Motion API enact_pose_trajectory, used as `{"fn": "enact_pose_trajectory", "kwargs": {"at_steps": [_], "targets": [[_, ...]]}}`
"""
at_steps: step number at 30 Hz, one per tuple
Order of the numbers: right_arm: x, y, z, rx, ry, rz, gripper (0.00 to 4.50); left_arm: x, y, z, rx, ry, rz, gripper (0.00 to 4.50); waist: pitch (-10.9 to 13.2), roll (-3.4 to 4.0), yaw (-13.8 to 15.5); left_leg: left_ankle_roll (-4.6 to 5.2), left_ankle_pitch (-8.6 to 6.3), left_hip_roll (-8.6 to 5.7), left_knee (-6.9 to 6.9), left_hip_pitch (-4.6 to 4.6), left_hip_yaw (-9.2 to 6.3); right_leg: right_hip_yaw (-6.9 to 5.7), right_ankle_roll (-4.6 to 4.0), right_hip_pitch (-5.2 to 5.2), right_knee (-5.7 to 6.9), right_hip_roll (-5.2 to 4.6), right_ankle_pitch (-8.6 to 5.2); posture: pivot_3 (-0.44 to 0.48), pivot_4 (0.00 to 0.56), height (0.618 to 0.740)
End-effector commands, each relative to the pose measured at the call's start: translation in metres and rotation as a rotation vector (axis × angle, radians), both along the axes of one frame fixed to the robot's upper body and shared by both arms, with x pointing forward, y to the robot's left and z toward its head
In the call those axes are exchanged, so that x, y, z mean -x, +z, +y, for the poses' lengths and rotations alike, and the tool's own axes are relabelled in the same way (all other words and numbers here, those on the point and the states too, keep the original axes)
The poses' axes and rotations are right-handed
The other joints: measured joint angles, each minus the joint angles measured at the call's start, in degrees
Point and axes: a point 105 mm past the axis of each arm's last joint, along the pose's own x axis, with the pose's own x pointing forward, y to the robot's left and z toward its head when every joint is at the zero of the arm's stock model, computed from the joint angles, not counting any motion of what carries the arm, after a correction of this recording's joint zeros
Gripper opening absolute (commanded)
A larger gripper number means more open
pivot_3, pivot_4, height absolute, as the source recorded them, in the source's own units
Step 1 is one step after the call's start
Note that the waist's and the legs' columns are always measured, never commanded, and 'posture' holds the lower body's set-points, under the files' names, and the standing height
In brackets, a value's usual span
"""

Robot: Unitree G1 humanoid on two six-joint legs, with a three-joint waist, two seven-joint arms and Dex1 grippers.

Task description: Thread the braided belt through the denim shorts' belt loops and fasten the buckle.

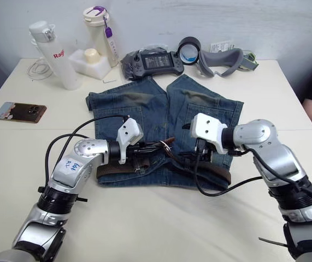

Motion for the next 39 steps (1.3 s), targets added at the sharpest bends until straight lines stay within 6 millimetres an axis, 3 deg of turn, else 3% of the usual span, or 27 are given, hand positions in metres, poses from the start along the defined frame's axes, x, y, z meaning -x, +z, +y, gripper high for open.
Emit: {"fn": "enact_pose_trajectory", "kwargs": {"at_steps": [1, 6, 8, 11, 16, 18, 23, 29, 33, 37, 39], "targets": [[-0.005, 0.009, 0.009, -0.012, 0.053, -0.080, 4.47, 0.005, 0.017, -0.010, 0.036, -0.041, -0.059, 0.00, 0.00, 0.00, -0.02, 0.00, 0.00, 0.00, 0.00, 0.00, -0.01, -0.01, 0.00, 0.00, 0.00, 0.00, 0.00, 0.000, 0.150, 0.740], [-0.011, 0.006, 0.014, -0.012, 0.068, -0.100, 4.47, 0.005, 0.018, -0.016, 0.045, -0.050, -0.062, 0.00, 0.00, 0.00, 0.08, 0.00, 0.00, 0.02, 0.01, 0.00, -0.03, -0.05, 0.00, 0.00, 0.01, 0.01, 0.00, 0.000, 0.150, 0.740], [-0.014, 0.005, 0.018, -0.013, 0.078, -0.111, 4.09, 0.005, 0.019, -0.017, 0.042, -0.056, -0.066, 0.00, 0.00, 0.00, -0.01, 0.00, 0.00, -0.01, 0.03, -0.01, -0.04, -0.04, 0.00, 0.02, 0.01, -0.01, 0.00, 0.000, 0.150, 0.740], [-0.017, 0.002, 0.021, -0.009, 0.098, -0.117, 3.08, 0.005, 0.019, -0.018, 0.038, -0.063, -0.069, 0.00, 0.00, 0.00, -0.05, 0.00, 0.00, 0.02, 0.04, 0.00, -0.03, -0.05, 0.00, 0.01, 0.03, 0.02, 0.00, 0.000, 0.150, 0.740], [-0.017, -0.005, 0.028, -0.013, 0.149, -0.115, 0.74, 0.003, 0.019, -0.018, 0.028, -0.069, -0.073, 0.00, 0.00, 0.00, -0.02, 0.00, 0.00, 0.01, 0.06, 0.00, -0.03, -0.06, 0.00, 0.01, 0.04, 0.02, 0.00, 0.000, 0.150, 0.740], [-0.016, -0.005, 0.028, -0.016, 0.157, -0.115, 0.05, 0.001, 0.019, -0.016, 0.022, -0.045, -0.079, 0.00, 0.00, 0.00, -0.05, 0.00, 0.00, 0.01, 0.05, 0.00, -0.03, -0.07, 0.00, 0.01, 0.04, 0.01, 0.00, 0.000, 0.150, 0.740], [-0.015, -0.005, 0.017, -0.009, 0.136, -0.122, 0.00, 0.012, 0.022, -0.008, 0.051, -0.074, -0.025, 1.73, 0.00, 0.00, -0.12, 0.00, 0.00, 0.02, 0.05, 0.00, -0.03, -0.06, 0.00, 0.01, 0.04, 0.01, 0.00, 0.000, 0.150, 0.740], [-0.019, 0.000, -0.024, 0.039, 0.048, -0.168, 0.00, 0.023, 0.037, 0.026, 0.115, -0.059, 0.084, 4.28, 0.00, 0.01, -0.17, 0.00, 0.00, 0.03, 0.05, 0.00, -0.07, 0.00, 0.00, 0.02, 0.04, -0.04, 0.00, 0.000, 0.150, 0.740], [-0.022, 0.014, -0.050, 0.077, -0.002, -0.205, 0.00, 0.025, 0.052, 0.031, 0.131, -0.064, 0.084, 4.40, 0.00, 0.00, 0.00, 0.00, 0.00, 0.03, 0.05, 0.01, -0.08, 0.01, 0.00, 0.04, 0.04, -0.04, 0.00, 0.000, 0.150, 0.740], [-0.031, 0.042, -0.063, 0.086, -0.044, -0.279, 0.00, 0.016, 0.068, 0.012, 0.159, -0.061, 0.013, 4.40, 0.01, 0.01, -0.04, 0.00, 0.00, 0.02, 0.08, 0.01, -0.08, 0.00, 0.00, 0.08, 0.02, -0.01, 0.00, 0.000, 0.150, 0.740], [-0.034, 0.060, -0.056, 0.070, -0.036, -0.316, 0.00, 0.005, 0.078, -0.004, 0.191, -0.040, -0.031, 4.40, 0.00, 0.01, -0.05, 0.00, 0.00, 0.02, 0.10, 0.01, -0.06, 0.01, 0.00, 0.07, 0.02, 0.01, 0.00, 0.000, 0.150, 0.740]]}}
